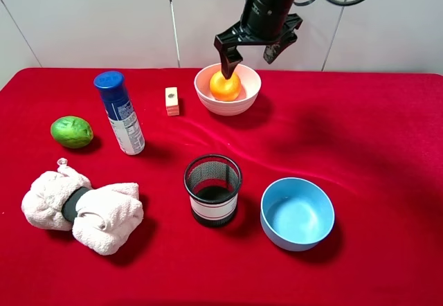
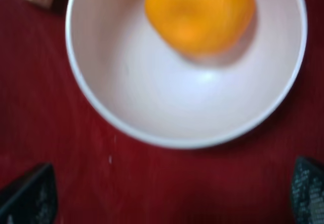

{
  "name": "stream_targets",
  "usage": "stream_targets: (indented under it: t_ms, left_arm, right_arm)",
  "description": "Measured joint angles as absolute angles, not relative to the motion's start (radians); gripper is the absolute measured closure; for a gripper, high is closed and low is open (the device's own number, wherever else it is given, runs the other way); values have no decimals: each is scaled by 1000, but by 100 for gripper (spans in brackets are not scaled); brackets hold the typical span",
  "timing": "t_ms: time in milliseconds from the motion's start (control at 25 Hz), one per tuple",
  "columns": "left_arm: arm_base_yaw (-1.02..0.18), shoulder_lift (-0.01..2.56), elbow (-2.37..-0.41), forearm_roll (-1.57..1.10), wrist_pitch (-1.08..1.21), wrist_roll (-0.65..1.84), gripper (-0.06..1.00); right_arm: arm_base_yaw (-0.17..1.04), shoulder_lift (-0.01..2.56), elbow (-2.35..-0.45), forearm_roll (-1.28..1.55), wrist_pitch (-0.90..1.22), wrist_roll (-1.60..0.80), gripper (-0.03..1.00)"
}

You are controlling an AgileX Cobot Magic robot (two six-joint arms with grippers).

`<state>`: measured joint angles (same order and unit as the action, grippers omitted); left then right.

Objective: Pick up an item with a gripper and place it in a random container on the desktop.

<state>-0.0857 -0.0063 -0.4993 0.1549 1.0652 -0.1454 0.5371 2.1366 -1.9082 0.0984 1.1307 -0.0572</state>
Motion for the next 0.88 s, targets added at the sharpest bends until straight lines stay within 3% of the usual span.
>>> stream_targets:
  t_ms: [480, 880]
  left_arm:
    - [-86, -6, -499, 155, 1065, -145, -5]
    - [-86, -6, -499, 155, 1065, -145, -5]
  right_arm:
    - [543, 2015, -1887, 128, 1213, -72, 27]
    - [569, 1819, -1629, 97, 1215, -74, 27]
